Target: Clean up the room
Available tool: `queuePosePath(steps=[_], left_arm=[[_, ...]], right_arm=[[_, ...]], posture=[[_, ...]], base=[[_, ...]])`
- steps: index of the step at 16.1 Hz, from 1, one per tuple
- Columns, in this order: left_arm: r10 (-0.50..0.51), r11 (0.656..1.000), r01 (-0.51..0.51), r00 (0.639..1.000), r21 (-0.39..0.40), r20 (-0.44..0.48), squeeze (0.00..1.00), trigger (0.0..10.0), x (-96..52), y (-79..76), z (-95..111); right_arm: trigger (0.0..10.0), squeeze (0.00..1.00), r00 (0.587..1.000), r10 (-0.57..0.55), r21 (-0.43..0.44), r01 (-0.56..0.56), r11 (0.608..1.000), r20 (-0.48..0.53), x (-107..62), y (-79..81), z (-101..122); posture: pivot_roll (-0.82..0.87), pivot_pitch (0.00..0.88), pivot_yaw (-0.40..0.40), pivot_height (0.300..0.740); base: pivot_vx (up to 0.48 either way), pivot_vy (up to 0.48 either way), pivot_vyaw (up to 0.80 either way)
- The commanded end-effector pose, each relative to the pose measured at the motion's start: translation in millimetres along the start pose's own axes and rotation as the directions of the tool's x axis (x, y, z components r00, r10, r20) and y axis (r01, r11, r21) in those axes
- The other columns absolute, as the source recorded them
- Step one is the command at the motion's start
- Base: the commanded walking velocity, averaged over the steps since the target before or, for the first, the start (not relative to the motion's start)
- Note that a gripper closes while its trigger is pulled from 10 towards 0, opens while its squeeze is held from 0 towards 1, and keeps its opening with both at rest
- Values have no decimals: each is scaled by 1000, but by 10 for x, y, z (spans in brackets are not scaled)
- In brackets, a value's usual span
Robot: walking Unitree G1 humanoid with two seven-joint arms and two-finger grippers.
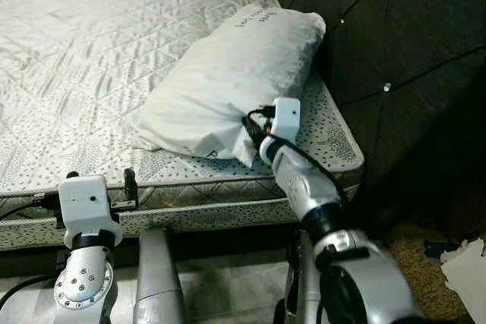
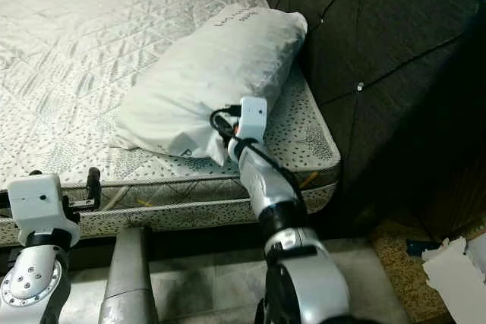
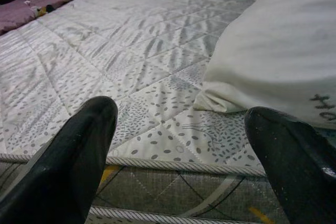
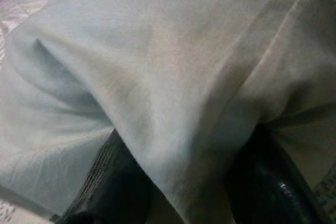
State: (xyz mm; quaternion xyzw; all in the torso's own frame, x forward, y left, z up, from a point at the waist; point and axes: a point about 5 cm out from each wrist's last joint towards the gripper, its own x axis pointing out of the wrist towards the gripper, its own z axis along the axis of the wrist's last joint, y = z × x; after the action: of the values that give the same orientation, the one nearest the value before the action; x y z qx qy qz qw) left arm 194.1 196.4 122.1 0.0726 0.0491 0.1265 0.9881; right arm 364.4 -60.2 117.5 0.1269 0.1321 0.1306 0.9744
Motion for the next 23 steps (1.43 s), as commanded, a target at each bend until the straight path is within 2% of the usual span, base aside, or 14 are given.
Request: queuePosePath(steps=[1,2,3,5,6,7,8,11,12,15,17,19,20,23], left_arm=[[1,1000,-1,1000,9,0,0,10000,16,11,-5],[1,1000,-1,1000,9,1,0,10000,21,11,-5],[4,1000,-4,1000,8,3,0,10000,31,8,-3],[5,1000,-5,1000,8,5,0,10000,38,7,-2],[7,1000,-7,1000,9,5,0,10000,37,2,-7],[7,1000,-7,1000,9,5,0,10000,37,2,-7],[8,1000,-8,1000,11,3,0,10000,30,-15,-21],[4,1000,-4,1000,10,-1,0,10000,36,-51,-44],[2,1000,-2,1000,8,2,0,10000,65,-56,-41],[-4,1000,4,1000,10,8,0,10000,107,-46,-34],[-7,1000,7,1000,12,10,0,10000,117,-48,-34],[-9,1000,9,1000,15,13,0,10000,126,-46,-39],[-12,1000,12,1000,16,15,0,10000,134,-54,-36],[-15,1000,15,1000,19,18,0,10000,138,-50,-32]], right_arm=[[0,0,992,-49,-1,49,999,119,32,-115,338],[0,0,990,-64,3,64,998,128,43,-158,381],[0,0,980,-124,33,121,992,156,63,-325,556],[0,0,968,-168,43,163,986,189,64,-461,722],[0,0,940,-232,40,229,973,251,27,-644,950],[0,0,940,-232,40,229,973,251,27,-644,950],[0,0,884,-331,46,336,941,329,-72,-910,1230],[0,0,791,-463,57,483,874,399,-268,-1281,1501],[0,0,737,-511,55,547,836,443,-406,-1476,1649],[0,0,682,-544,27,611,791,489,-573,-1687,1744],[0,0,692,-522,-42,621,783,498,-595,-1734,1656],[0,0,754,-497,-104,588,802,429,-541,-1740,1249],[0,0,793,-470,-137,554,822,387,-496,-1670,972],[0,0,849,-413,-186,487,853,330,-478,-1511,557]], posture=[[133,0,-28,503],[133,0,-29,503],[134,0,-29,503],[131,0,-28,503],[128,0,-29,503],[128,0,-29,503],[123,0,-32,503],[109,0,-29,503],[96,0,-24,503],[75,0,-18,503],[73,0,-19,503],[68,0,-20,503],[70,0,-21,503],[76,0,-17,503]], base=[[0,0,0],[0,0,0],[0,0,0],[0,0,0],[0,0,0],[0,0,0],[0,0,0],[0,0,0],[0,0,0],[0,0,0],[0,0,0],[0,0,0],[0,0,0],[0,0,0]])
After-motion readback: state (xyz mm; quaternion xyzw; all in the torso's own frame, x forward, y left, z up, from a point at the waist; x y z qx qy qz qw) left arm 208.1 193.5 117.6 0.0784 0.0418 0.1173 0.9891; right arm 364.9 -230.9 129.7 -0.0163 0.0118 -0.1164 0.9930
